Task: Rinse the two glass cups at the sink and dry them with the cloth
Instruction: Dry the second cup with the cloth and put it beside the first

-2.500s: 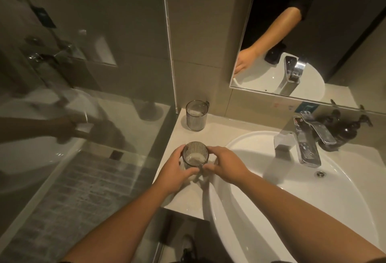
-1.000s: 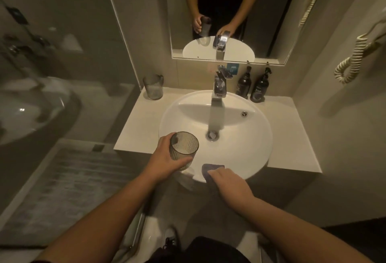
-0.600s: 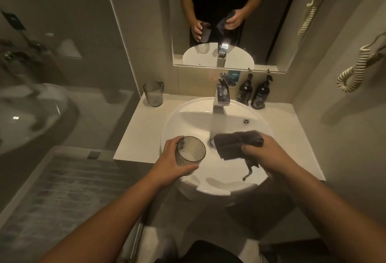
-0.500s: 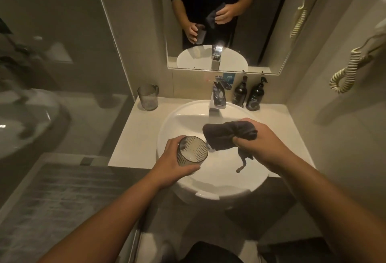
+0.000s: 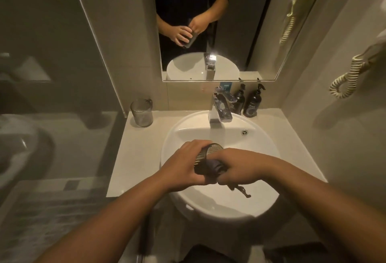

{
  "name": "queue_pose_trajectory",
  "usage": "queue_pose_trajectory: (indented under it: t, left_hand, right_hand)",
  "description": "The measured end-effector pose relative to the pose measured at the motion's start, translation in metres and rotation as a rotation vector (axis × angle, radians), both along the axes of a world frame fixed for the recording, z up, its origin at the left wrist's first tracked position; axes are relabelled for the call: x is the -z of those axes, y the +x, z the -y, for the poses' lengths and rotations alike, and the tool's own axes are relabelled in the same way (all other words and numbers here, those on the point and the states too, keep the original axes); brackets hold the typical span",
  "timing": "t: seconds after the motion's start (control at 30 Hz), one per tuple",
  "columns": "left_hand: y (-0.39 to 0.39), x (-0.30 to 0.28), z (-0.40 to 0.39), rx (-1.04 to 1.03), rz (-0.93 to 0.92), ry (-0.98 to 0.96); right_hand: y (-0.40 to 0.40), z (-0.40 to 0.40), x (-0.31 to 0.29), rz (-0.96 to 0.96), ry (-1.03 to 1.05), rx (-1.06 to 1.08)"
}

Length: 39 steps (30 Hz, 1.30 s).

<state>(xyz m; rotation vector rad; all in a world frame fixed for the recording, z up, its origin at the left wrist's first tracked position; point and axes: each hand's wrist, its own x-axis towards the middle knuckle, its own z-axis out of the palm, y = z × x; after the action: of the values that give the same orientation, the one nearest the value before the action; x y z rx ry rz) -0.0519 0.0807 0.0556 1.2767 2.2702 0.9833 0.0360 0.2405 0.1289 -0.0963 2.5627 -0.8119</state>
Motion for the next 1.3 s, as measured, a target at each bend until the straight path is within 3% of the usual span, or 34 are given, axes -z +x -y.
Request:
queue_pose_trajectory:
  t: [0.3, 0.4, 0.5, 0.57, 0.7, 0.77, 0.87, 1.0, 1.17, 1.3]
  left_hand:
    - [-0.021, -0.013, -0.006, 0.047, -0.067, -0.05]
    - [-0.021, -0.018, -0.006, 0.03, -0.007, -0.018]
    - [-0.02, -0.022, -0.012, -0.277, 0.317, 0.214]
    - [-0.017, -0.024, -0.019, -0.498, 0.578, 0.281]
    - [-0.003, -0.028, -0.031, -0.572, 1.252, 0.23]
    - [0.0, -0.034, -0.036, -0.583, 1.379, 0.291]
    - [0.002, -0.045, -0.044, -0.56, 1.322, 0.348]
    - [0.006, -0.054, -0.052, -0.515, 1.188, 0.348]
    - [0.014, -0.063, -0.058, -0.557, 1.03, 0.403]
    - [0.02, -0.067, -0.057, -0.549, 0.945, 0.408]
  right_hand:
    - [-0.006, -0.002, 0.0, -0.021, -0.341, 0.269]
    - [-0.002, -0.011, 0.001, -0.032, -0.461, 0.358]
    - [0.005, -0.023, 0.001, -0.116, -0.49, 0.463]
    - [0.011, -0.03, -0.003, -0.138, -0.438, 0.396]
    - [0.015, -0.035, -0.011, -0.305, -0.103, 0.103]
    - [0.015, -0.038, -0.013, -0.492, 0.011, -0.084]
    - [0.017, -0.049, -0.012, -0.578, 0.066, -0.209]
    - [0.021, -0.056, -0.014, -0.583, 0.048, -0.223]
    - [0.024, -0.05, -0.012, -0.522, -0.017, -0.099]
    - [0.031, -0.041, -0.013, -0.352, -0.117, 0.122]
